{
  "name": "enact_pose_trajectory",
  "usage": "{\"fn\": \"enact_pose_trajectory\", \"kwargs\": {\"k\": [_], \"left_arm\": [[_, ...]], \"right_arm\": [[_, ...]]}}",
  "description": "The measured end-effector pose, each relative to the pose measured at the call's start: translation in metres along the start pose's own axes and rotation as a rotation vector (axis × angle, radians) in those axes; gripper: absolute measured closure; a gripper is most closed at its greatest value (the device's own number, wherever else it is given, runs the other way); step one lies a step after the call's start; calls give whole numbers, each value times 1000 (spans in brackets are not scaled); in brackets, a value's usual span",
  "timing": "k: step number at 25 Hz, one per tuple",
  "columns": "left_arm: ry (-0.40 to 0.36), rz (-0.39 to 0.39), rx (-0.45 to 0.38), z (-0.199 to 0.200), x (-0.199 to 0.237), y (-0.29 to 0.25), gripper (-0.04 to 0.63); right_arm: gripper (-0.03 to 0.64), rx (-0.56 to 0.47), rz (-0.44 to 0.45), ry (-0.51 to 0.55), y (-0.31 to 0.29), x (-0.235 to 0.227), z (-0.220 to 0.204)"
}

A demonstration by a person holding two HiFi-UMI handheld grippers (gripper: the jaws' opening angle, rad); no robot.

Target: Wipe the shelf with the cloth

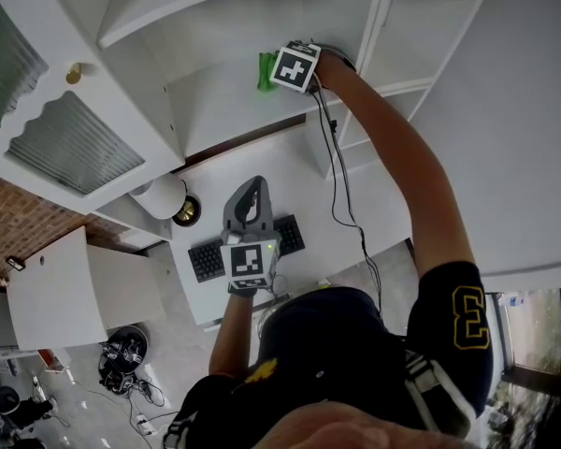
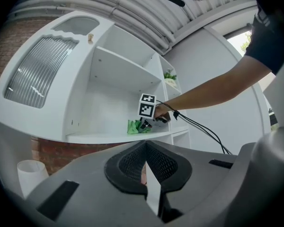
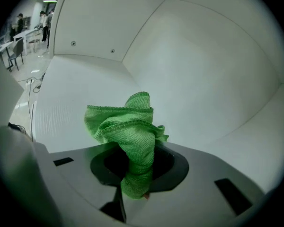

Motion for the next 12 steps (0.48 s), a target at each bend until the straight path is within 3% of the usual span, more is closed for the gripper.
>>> {"fn": "enact_pose_trajectory", "kwargs": {"k": [5,9,12], "left_arm": [[1,8,-2,0,4,4,577],[4,18,-1,-2,6,7,577],[0,23,0,-2,7,8,577]], "right_arm": [[535,65,-72,-96,4,-5,-2],[535,31,-145,-131,3,-2,0],[535,107,-195,-183,3,-2,-3]]}}
Point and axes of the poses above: the fingertips, and each gripper's own axes: y backward along the fingers, x to its left, z out of its top, the point moved 10 cm from there along y, backward along the fingers, and after that the axes turned 10 degrees about -y, right-handed, at the moved point
